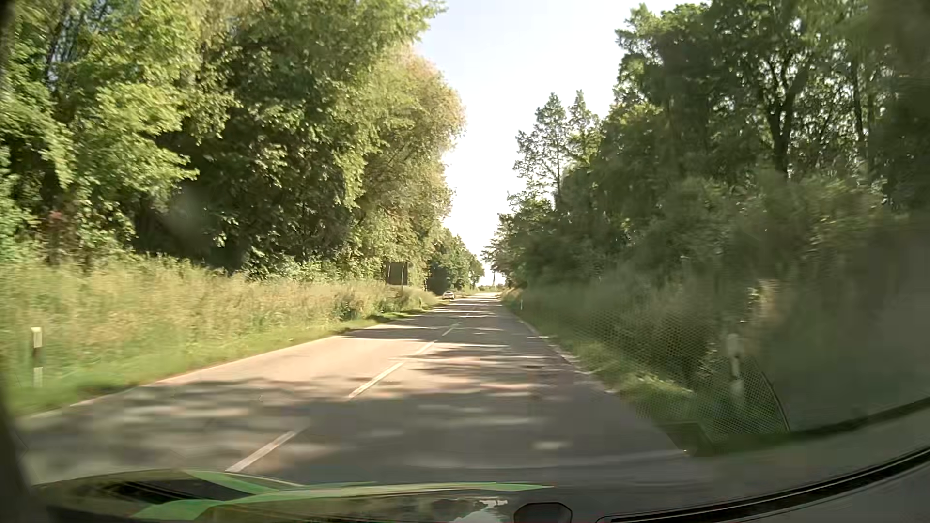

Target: Follow the waypoints while adhering to traffic rules and regulations

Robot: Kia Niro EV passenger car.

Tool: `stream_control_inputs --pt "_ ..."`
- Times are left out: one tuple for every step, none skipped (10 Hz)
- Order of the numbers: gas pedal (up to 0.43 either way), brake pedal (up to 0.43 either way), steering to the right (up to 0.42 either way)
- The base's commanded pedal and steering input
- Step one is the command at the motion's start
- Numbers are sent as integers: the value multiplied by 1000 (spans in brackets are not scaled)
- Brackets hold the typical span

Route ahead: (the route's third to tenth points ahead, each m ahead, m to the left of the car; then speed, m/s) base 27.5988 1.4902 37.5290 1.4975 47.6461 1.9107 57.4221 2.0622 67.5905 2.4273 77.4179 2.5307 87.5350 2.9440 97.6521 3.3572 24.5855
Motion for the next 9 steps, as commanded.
stream_control_inputs --pt "339 0 -10" --pt "339 0 -9" --pt "331 0 -6" --pt "319 0 -5" --pt "311 0 -3" --pt "311 0 -3" --pt "311 0 -3" --pt "311 0 -3" --pt "311 0 -4"
